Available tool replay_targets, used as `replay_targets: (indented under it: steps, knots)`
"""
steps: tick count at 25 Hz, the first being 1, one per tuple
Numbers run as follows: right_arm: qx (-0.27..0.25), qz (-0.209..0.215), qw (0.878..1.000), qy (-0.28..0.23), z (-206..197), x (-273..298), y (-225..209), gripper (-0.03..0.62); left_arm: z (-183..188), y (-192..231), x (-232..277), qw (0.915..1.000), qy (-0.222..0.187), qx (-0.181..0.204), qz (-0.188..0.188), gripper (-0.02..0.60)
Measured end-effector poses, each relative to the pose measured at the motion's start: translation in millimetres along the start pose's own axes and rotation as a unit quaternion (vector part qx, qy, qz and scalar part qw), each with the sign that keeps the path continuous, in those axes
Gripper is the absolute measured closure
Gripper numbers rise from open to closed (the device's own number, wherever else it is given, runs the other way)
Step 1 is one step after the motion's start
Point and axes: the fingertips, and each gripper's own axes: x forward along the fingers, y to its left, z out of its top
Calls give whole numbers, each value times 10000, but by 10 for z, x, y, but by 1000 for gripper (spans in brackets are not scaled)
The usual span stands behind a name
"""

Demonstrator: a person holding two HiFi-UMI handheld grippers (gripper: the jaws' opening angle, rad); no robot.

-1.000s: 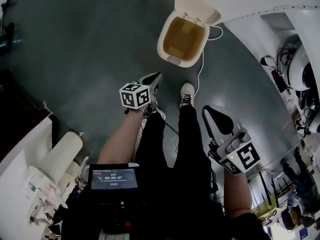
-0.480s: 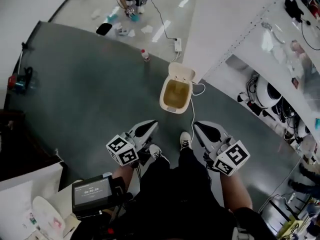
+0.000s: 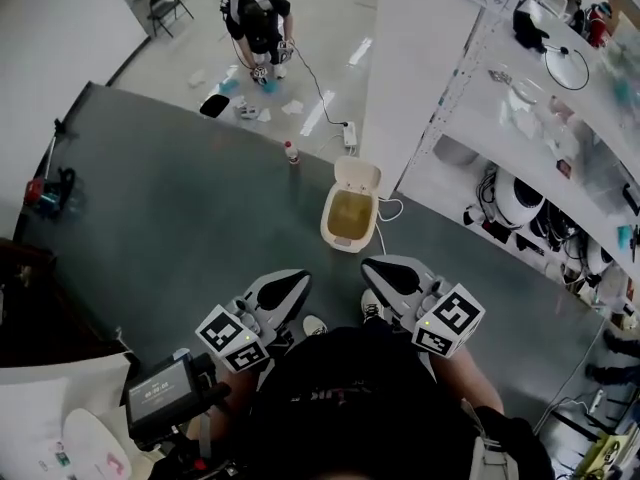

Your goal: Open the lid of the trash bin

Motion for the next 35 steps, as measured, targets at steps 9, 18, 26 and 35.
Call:
replay_targets:
  steps: [9, 18, 26, 35]
  knots:
    - [239, 137, 9994, 208, -214, -33, 173, 586, -22, -45, -10, 9995, -183, -68, 244, 578]
    - [169, 108, 9994, 290, -218, -60, 156, 586, -86, -152, 143, 9999, 70, 99, -87, 580]
    - [159, 165, 9992, 312, -248, -65, 189, 586, -99, -164, 140, 9998, 120, 152, -78, 580]
    - [193, 162, 9992, 315, -275, -64, 195, 586, -137, -173, 127, 9996, 167, 194, -71, 580]
